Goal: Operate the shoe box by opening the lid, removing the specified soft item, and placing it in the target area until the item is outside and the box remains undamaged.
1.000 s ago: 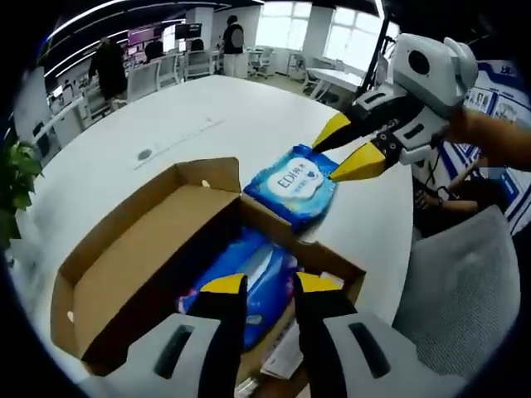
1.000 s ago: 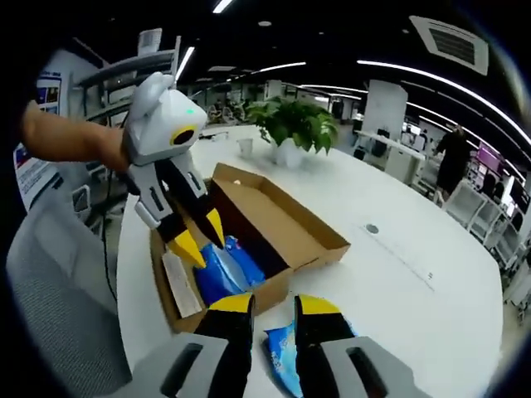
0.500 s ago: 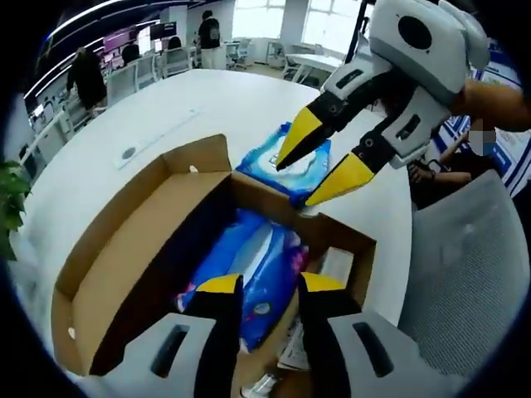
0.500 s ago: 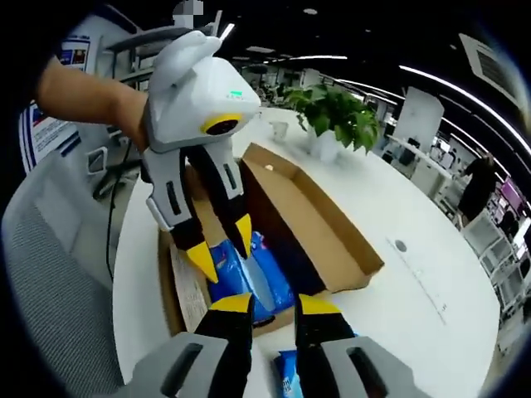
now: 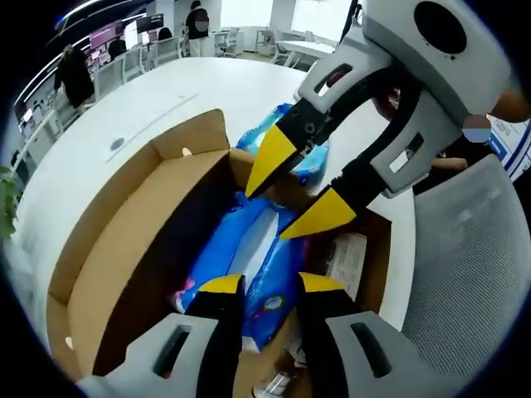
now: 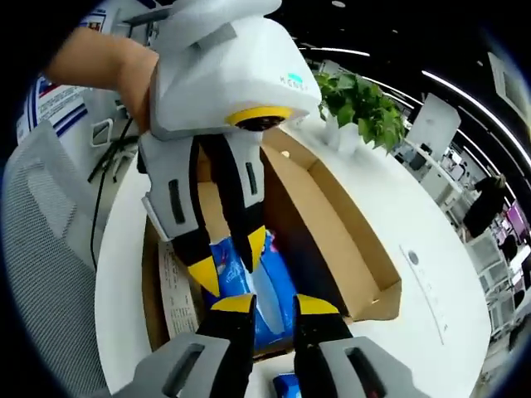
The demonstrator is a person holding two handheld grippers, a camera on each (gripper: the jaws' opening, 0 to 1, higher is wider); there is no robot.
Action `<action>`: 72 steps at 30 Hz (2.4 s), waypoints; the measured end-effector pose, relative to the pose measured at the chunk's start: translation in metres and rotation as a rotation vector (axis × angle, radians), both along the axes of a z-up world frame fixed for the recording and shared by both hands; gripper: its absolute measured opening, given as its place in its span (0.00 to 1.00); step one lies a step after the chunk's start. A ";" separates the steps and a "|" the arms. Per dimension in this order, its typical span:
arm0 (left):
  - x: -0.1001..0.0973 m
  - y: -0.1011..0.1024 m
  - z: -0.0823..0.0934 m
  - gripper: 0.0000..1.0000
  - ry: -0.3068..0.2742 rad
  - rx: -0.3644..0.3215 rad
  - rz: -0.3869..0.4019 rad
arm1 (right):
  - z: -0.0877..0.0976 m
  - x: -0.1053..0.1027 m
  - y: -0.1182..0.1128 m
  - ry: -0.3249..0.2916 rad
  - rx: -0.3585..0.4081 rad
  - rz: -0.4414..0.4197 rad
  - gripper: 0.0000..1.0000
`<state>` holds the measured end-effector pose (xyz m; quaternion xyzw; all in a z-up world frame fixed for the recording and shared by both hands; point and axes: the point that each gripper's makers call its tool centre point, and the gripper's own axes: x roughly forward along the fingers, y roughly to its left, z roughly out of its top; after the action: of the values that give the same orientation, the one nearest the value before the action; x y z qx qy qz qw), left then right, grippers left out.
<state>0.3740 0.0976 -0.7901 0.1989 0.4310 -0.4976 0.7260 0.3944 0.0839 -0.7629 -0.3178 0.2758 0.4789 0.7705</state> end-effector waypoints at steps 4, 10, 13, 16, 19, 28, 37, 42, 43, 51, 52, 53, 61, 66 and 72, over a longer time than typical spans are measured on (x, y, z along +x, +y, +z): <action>0.002 0.004 -0.004 0.21 0.007 -0.004 0.006 | -0.007 0.002 0.002 0.000 -0.023 0.000 0.12; 0.001 0.005 -0.008 0.18 0.019 -0.010 -0.008 | -0.018 0.007 0.002 -0.022 -0.092 0.011 0.09; 0.000 0.004 -0.012 0.14 0.017 -0.006 -0.025 | -0.023 0.009 0.001 -0.023 -0.122 0.005 0.00; -0.003 0.004 -0.014 0.08 -0.004 0.015 -0.064 | -0.021 0.010 0.000 -0.025 -0.112 -0.008 0.00; -0.003 0.004 -0.016 0.03 -0.011 0.018 -0.068 | -0.019 0.011 0.000 -0.030 -0.108 -0.015 0.00; -0.008 0.004 -0.012 0.00 -0.010 0.002 -0.058 | -0.018 0.010 -0.003 0.006 -0.054 -0.065 0.00; -0.010 0.008 -0.001 0.00 -0.026 -0.011 -0.030 | -0.004 0.011 -0.003 -0.012 -0.009 -0.080 0.00; -0.009 0.012 0.008 0.00 -0.038 -0.018 -0.018 | 0.007 0.009 0.001 -0.026 0.015 -0.078 0.00; -0.008 0.014 0.012 0.00 -0.046 -0.021 -0.013 | 0.009 0.009 0.001 -0.028 0.019 -0.078 0.00; -0.005 0.023 0.039 0.00 -0.045 -0.047 0.056 | 0.037 0.011 0.013 -0.051 0.091 -0.085 0.00; -0.005 0.024 0.043 0.00 -0.047 -0.051 0.062 | 0.042 0.011 0.015 -0.054 0.100 -0.085 0.00; -0.005 0.025 0.046 0.00 -0.047 -0.052 0.066 | 0.045 0.011 0.015 -0.059 0.107 -0.085 0.00; -0.010 0.025 0.073 0.00 -0.068 -0.057 0.076 | 0.073 0.010 0.017 -0.109 0.150 -0.077 0.00; -0.013 0.018 0.085 0.00 -0.087 -0.055 0.064 | 0.089 0.008 0.010 -0.131 0.166 -0.084 0.00; -0.014 0.005 0.098 0.00 -0.093 -0.066 0.050 | 0.101 0.007 -0.003 -0.143 0.176 -0.102 0.00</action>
<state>0.3596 0.1022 -0.6918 0.1872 0.3849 -0.4834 0.7636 0.4012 0.0811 -0.6620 -0.2678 0.1927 0.4377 0.8364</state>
